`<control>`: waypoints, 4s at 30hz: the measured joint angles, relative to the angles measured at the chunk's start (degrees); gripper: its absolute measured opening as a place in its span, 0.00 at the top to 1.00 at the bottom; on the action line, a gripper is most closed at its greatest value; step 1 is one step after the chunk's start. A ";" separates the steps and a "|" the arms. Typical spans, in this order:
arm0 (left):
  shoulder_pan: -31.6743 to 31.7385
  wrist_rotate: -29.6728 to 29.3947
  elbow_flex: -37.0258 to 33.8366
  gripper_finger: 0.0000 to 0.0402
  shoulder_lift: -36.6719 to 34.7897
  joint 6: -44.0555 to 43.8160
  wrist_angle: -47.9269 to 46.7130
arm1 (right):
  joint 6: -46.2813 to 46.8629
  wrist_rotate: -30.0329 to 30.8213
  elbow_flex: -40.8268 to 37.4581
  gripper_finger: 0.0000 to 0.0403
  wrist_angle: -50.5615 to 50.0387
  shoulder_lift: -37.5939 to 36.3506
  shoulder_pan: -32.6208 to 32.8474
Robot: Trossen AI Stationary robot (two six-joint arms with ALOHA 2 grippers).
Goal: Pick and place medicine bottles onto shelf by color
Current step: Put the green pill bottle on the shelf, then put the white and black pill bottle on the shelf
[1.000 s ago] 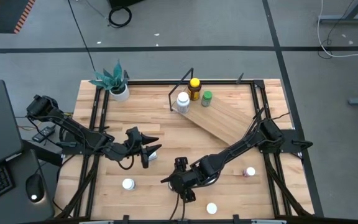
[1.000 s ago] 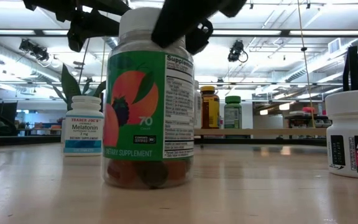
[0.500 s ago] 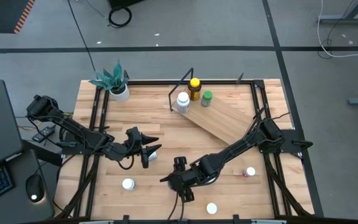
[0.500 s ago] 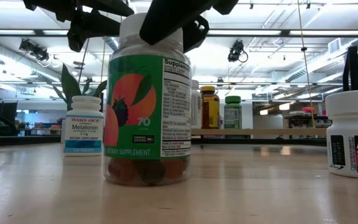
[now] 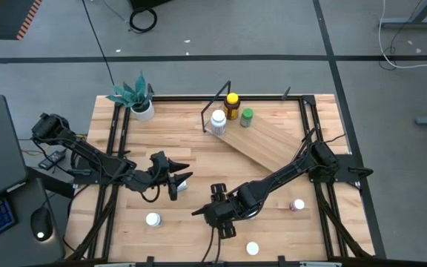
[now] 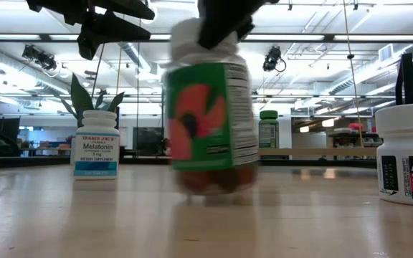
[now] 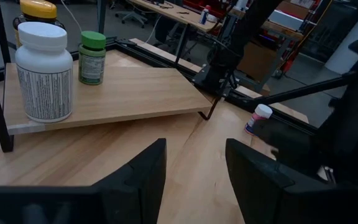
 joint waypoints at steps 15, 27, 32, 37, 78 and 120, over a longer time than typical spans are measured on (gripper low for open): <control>-2.52 -0.01 0.00 0.57 0.00 -0.17 0.17 | 4.99 5.28 -4.19 0.37 -8.86 -10.40 -7.07; -3.28 -0.01 0.00 0.57 0.00 -0.96 1.05 | 4.06 5.54 -24.54 0.38 5.03 -28.59 -25.05; -3.26 -0.01 0.00 0.57 0.00 -1.09 1.03 | 3.29 4.73 -29.91 0.38 4.74 -32.43 -32.41; -3.26 -0.01 0.00 0.57 0.00 -1.09 1.03 | 1.62 2.77 -32.35 0.38 7.18 -33.81 -36.08; -3.26 -0.01 0.00 0.57 0.00 -1.28 0.90 | 2.87 1.26 -37.77 0.28 15.68 -33.75 -41.67; -2.34 0.08 -0.02 0.57 0.00 -1.60 -0.39 | 14.89 -1.64 -34.38 0.07 3.47 -34.60 -2.98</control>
